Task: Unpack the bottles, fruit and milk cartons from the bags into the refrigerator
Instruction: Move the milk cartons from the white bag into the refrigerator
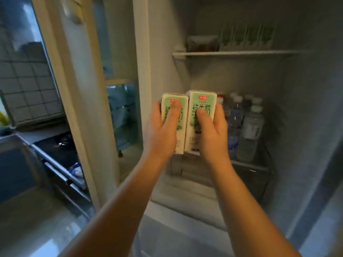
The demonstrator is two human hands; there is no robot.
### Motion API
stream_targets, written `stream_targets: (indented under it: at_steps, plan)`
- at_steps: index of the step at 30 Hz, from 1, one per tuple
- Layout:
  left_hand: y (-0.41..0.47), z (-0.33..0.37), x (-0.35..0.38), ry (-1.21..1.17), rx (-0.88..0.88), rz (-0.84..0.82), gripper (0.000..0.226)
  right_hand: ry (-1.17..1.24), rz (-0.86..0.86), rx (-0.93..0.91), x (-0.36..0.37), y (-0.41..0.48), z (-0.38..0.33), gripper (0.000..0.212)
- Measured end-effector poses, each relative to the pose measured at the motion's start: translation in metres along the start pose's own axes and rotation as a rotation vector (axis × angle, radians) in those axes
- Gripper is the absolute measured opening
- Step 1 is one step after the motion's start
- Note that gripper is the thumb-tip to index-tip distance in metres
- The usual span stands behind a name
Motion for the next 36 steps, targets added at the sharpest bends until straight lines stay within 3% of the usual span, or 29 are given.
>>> stream_targets:
  at_steps: [4,9,14,20,25,28,31,36]
  plan:
    - [0.057,0.027,0.044,-0.230,0.120,-0.123,0.038,-0.089,0.057,-0.227,-0.018,0.062,-0.033,0.033]
    - [0.123,0.061,0.089,-0.417,0.319,-0.225,0.033,-0.184,0.111,-0.432,-0.037,0.130,-0.077,0.035]
    - [0.179,0.087,0.129,-0.490,0.420,-0.356,0.026,-0.307,0.171,-0.512,-0.055,0.182,-0.108,0.038]
    - [0.242,0.088,0.174,-0.422,0.316,-0.423,0.013,-0.425,0.228,-0.330,-0.082,0.239,-0.110,0.031]
    - [0.292,0.076,0.202,-0.245,0.177,-0.557,0.046,-0.476,0.196,-0.091,-0.109,0.291,-0.090,0.029]
    - [0.317,0.066,0.216,-0.030,0.165,-0.646,0.062,-0.459,0.191,0.027,-0.124,0.316,-0.074,0.028]
    - [0.336,0.062,0.228,0.222,0.207,-0.750,0.056,-0.451,0.189,0.110,-0.138,0.338,-0.058,0.036]
    - [0.365,0.054,0.240,0.551,0.263,-0.795,0.046,-0.651,0.136,0.262,-0.156,0.372,-0.027,0.038]
Point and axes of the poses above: each hand's wrist, its own y-axis towards the middle knuckle, its own x-axis out of the palm, z = x × y, the point moved 5 cm from there along y, towards the middle knuckle, and after that the axes turned 2 degrees about -z, right-handed, at the moved point
